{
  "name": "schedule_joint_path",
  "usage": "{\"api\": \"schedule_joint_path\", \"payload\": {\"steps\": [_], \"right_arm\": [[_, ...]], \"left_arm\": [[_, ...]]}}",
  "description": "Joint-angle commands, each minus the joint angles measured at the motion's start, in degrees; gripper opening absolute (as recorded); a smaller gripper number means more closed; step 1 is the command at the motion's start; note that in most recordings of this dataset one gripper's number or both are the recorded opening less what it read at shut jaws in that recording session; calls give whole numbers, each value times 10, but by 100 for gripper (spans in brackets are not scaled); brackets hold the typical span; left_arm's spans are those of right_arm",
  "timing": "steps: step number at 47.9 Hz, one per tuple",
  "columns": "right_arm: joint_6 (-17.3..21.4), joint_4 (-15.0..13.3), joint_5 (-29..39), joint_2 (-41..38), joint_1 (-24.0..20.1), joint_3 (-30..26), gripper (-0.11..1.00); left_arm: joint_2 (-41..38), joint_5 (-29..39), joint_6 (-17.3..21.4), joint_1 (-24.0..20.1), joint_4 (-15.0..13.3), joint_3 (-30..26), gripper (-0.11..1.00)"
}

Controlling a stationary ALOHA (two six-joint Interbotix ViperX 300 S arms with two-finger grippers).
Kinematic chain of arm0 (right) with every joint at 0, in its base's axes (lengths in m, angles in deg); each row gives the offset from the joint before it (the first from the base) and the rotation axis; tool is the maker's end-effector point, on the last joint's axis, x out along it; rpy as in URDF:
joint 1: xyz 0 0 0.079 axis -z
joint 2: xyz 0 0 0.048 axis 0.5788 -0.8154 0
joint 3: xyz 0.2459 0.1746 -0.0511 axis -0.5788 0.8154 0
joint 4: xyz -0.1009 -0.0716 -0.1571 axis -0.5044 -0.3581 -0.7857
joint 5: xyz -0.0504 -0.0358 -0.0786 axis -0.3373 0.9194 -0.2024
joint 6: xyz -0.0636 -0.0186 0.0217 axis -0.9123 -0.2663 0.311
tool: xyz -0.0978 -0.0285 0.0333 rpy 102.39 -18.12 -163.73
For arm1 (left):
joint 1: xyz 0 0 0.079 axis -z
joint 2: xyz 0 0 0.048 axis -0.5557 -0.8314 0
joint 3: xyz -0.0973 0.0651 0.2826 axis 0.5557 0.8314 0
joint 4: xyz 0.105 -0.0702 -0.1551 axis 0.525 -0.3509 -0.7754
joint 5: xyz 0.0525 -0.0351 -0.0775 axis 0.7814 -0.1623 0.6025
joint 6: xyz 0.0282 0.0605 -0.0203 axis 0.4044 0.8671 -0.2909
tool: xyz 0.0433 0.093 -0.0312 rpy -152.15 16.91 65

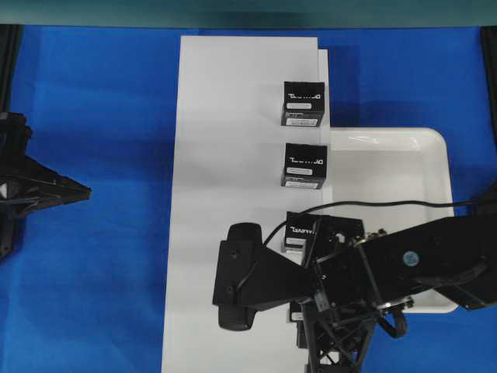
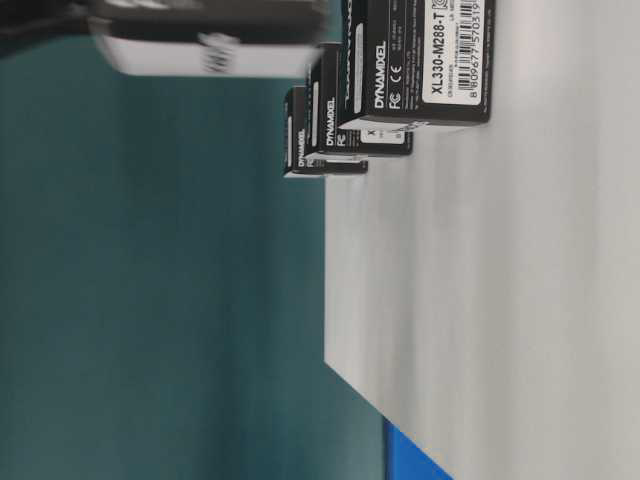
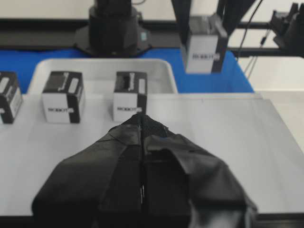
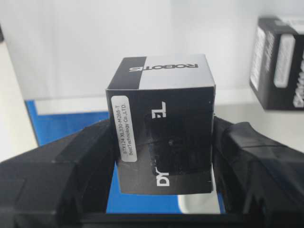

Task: Place the box from the white plastic tray onto the white base.
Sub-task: 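Lift the box with the right gripper and carry it left, then lower the box onto the white base below the third box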

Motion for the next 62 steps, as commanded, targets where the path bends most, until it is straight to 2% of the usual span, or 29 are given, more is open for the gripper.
{"api": "schedule_joint_path", "payload": {"steps": [1,11,31,62], "right_arm": [[0,-2,-31,-6,2,25,59],[4,-2,-69,-6,2,59,59],[4,-2,-120,-15,4,90,59],[0,-1,-139,-34,4,111,59]], "left_arm": [[-2,-2,0,2,1,-15,-7],[-2,-2,0,3,1,-15,-7],[-2,-2,0,3,1,-15,-7],[-2,16,-1,3,1,-15,-7]]}}
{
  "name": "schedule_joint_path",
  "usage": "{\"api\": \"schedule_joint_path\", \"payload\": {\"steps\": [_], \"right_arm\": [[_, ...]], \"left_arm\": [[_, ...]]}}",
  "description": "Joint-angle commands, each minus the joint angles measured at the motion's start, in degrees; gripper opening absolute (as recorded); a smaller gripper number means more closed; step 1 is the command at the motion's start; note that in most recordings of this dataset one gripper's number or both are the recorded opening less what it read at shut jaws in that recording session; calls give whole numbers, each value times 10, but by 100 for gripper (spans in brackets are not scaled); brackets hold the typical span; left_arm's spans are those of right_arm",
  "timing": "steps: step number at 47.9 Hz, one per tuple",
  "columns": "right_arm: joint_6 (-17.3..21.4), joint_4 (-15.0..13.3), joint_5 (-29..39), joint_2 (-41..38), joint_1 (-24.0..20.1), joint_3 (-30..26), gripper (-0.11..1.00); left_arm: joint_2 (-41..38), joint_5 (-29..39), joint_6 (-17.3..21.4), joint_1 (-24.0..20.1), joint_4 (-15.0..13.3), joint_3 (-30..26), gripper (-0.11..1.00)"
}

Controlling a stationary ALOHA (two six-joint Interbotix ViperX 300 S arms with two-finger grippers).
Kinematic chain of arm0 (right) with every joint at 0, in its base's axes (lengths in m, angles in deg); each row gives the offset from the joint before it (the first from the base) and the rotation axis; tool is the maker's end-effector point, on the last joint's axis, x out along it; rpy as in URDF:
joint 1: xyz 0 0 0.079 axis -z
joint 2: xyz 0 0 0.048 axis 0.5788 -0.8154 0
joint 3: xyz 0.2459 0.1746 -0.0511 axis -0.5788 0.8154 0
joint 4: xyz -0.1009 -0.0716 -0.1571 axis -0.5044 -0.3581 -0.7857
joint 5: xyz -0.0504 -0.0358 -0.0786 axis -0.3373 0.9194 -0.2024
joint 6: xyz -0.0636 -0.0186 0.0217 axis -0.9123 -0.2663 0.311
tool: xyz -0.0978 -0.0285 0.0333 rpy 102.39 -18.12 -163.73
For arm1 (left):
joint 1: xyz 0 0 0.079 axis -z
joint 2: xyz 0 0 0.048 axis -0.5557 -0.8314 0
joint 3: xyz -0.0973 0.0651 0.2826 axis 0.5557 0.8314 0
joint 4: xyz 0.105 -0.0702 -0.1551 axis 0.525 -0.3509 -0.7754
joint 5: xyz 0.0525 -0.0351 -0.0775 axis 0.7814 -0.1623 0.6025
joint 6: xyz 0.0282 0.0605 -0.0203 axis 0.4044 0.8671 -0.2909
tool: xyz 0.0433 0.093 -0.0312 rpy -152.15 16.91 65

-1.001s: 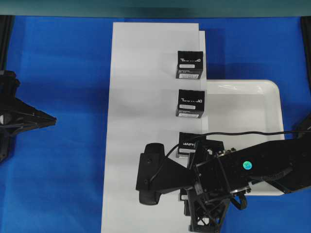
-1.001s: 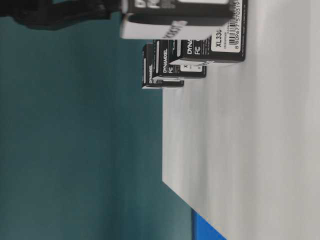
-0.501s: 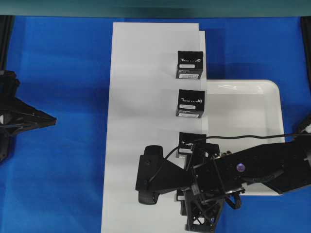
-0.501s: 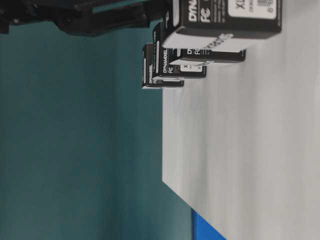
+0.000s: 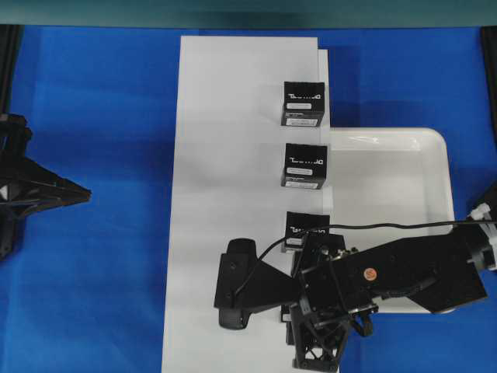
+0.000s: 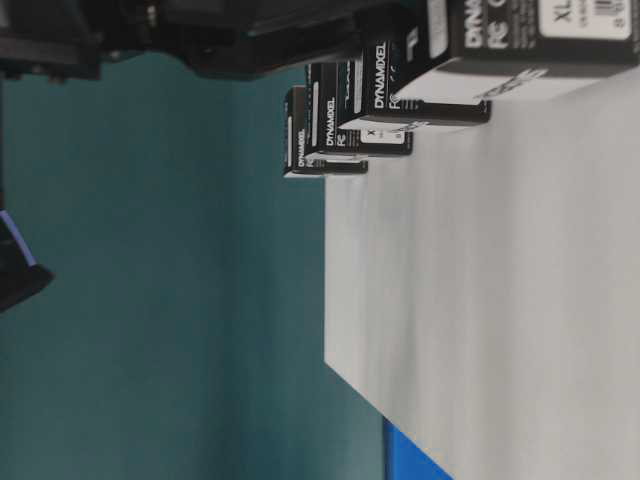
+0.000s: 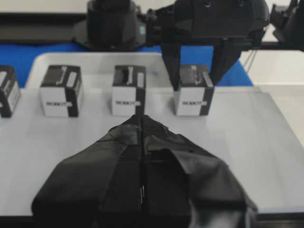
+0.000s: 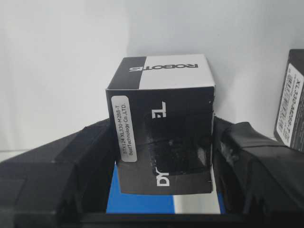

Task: Place the box from the white plastic tray onto the white base.
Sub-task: 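Lower the box onto the white base below the third box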

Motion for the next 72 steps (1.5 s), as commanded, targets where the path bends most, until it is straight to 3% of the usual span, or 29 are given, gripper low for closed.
{"api": "schedule_joint_path", "payload": {"steps": [1,55,63,72], "right_arm": [[0,-2,-3,-4,3,1,59],[-7,-2,-11,-4,7,20,59],[-19,-35,-33,0,-1,20,96],[-26,-43,-57,9,-2,18,99]], "left_arm": [[-2,-1,-1,1,1,-15,-7],[-1,4,0,1,1,-15,-7],[0,6,1,1,2,-15,-7],[2,16,0,1,2,-15,-7]]}}
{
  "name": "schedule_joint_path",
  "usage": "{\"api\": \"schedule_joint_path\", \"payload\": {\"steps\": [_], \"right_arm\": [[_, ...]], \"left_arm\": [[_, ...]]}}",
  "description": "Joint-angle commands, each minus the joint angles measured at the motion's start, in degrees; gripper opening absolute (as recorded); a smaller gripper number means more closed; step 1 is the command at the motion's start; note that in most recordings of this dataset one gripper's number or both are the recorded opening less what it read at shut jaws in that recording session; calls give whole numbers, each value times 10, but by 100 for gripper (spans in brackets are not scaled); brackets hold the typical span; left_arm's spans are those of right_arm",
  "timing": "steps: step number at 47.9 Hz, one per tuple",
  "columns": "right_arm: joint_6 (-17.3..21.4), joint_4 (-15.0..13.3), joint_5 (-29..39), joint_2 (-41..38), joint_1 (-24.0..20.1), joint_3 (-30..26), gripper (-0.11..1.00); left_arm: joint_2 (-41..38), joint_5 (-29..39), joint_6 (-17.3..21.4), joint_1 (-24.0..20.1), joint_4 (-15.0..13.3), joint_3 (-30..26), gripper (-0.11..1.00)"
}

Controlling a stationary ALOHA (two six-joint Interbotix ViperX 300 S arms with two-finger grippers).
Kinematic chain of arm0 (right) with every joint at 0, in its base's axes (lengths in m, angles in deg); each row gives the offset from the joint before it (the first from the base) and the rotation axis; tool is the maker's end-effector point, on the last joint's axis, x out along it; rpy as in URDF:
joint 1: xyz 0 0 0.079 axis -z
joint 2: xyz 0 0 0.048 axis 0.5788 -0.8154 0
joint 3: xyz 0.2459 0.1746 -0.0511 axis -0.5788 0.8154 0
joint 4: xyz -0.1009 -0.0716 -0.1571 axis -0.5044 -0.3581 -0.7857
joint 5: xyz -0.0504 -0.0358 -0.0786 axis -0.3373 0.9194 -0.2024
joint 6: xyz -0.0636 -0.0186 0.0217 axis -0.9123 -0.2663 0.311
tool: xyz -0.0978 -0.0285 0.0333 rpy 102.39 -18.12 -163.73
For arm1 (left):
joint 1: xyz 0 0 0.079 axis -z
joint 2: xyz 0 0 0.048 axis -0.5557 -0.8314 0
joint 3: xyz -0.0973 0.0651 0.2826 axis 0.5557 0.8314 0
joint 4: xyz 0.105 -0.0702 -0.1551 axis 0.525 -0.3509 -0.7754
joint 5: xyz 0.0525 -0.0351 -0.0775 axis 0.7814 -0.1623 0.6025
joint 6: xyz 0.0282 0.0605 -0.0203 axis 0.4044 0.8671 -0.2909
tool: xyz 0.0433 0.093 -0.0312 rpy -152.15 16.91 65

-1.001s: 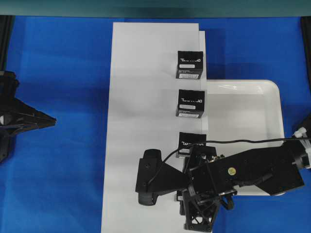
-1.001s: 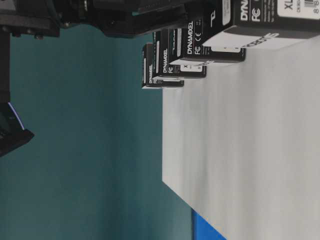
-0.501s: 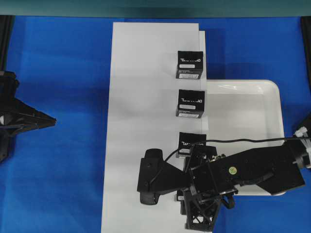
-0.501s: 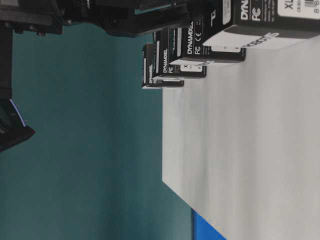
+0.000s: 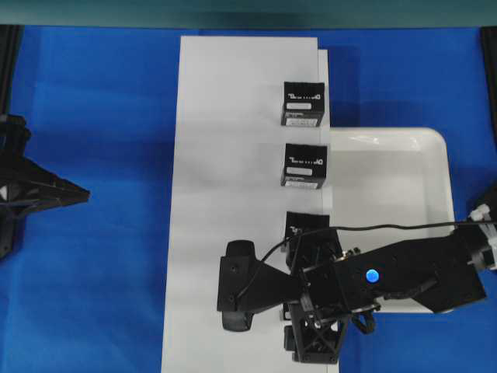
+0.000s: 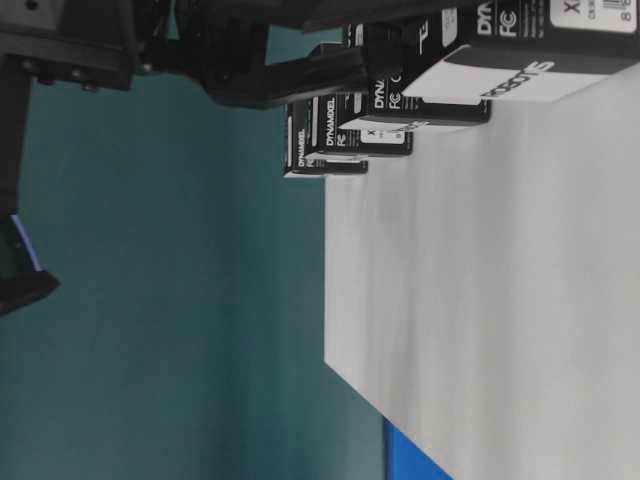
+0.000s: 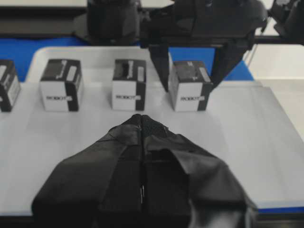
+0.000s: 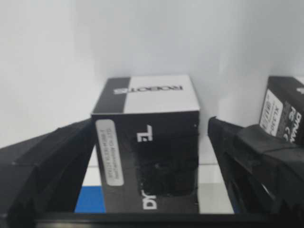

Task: Place the box from the white plastic tray onto the white base.
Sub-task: 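Lower the box onto the white base below the third box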

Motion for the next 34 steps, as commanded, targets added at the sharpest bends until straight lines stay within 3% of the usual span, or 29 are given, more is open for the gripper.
{"api": "schedule_joint_path", "payload": {"steps": [1,18,29,34], "right_arm": [[-2,-2,-6,4,0,-7,99],[3,3,-2,15,0,-24,99],[6,-2,26,43,0,-113,99],[5,-20,28,63,0,-142,99]], "left_arm": [[-3,2,0,1,2,-14,-7],[0,11,0,0,1,-15,-7],[10,20,0,-3,1,-14,-7],[13,20,0,-1,2,-15,-7]]}}
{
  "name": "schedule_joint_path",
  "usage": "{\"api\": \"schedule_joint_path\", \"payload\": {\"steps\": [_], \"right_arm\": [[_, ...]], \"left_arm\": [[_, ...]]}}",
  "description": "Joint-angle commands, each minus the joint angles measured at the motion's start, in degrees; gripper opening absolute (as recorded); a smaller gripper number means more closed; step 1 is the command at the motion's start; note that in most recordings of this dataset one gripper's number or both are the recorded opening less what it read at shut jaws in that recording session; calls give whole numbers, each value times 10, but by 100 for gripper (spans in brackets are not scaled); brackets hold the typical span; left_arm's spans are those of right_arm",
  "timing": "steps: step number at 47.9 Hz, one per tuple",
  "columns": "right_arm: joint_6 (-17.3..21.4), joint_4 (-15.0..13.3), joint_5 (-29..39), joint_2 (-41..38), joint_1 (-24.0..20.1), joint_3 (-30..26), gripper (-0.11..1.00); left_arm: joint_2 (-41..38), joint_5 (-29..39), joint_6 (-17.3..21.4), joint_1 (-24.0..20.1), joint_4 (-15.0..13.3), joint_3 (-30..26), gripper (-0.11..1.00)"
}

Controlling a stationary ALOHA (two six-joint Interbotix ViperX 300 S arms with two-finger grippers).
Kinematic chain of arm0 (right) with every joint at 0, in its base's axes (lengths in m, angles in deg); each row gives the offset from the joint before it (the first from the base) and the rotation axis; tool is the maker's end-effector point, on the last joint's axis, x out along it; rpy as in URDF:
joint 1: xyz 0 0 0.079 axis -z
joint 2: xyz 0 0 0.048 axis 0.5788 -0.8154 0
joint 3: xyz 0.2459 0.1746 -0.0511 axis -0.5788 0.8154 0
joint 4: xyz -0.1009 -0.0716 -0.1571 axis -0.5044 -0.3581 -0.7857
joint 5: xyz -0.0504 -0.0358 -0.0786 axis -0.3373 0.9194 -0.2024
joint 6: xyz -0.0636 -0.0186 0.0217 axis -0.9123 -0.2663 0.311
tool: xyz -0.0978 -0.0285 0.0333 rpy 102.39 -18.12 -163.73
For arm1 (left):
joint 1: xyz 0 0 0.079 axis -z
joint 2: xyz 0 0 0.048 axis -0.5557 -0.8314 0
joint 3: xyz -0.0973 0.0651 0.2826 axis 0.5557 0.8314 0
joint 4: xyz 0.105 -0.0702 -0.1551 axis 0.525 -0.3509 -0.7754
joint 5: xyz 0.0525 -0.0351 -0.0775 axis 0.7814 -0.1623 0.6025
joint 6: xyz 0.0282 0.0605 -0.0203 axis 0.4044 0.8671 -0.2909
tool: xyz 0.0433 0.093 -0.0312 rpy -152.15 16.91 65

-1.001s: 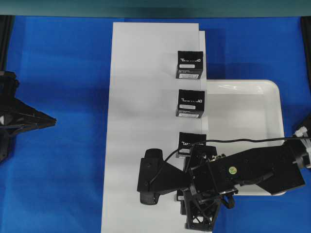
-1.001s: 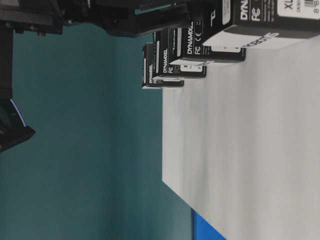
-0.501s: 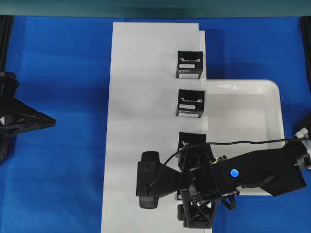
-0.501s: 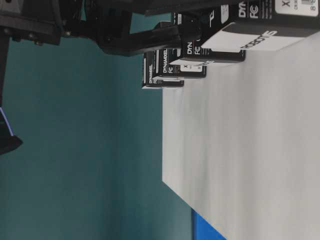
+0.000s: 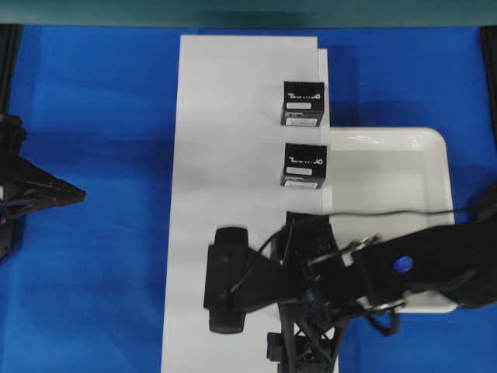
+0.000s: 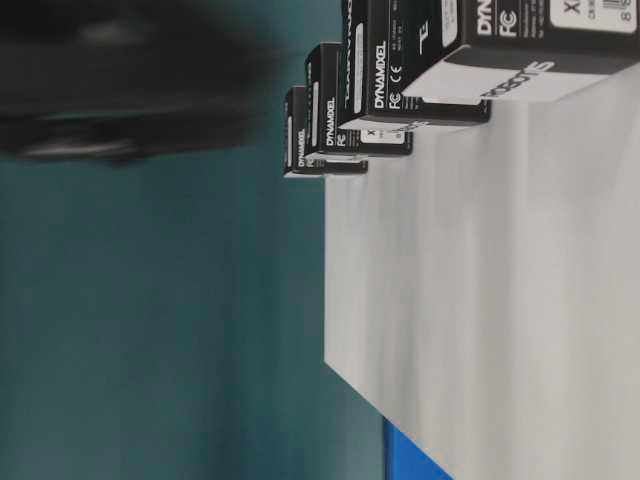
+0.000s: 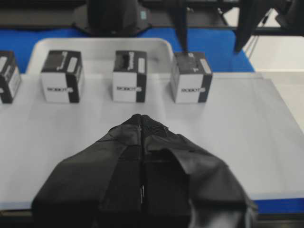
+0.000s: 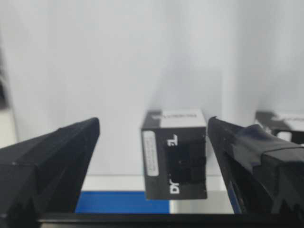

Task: Place the box from the white plastic tray onto the white base.
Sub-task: 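Lower the box onto the white base below the third box, then open the right gripper and lift it away from the box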

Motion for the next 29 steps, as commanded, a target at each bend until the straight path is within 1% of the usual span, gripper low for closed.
{"api": "schedule_joint_path", "payload": {"steps": [1,6,11,15,20,25,29], "right_arm": [[-1,-18,1,24,2,-31,99],[-1,-41,1,50,1,-33,99],[-2,-71,1,84,1,-31,99],[-2,-97,0,120,8,-18,99],[1,-113,-6,166,27,11,99],[2,-114,-28,215,50,60,99],[1,-116,-66,258,69,105,99]], "left_arm": [[1,-3,0,0,1,-15,-7],[3,3,0,1,1,-18,-7],[3,11,0,1,1,-20,-7],[4,16,-1,1,2,-21,-7],[4,24,0,1,1,-22,-7],[7,45,0,-2,2,-25,-7],[10,52,0,-2,1,-28,-7]]}}
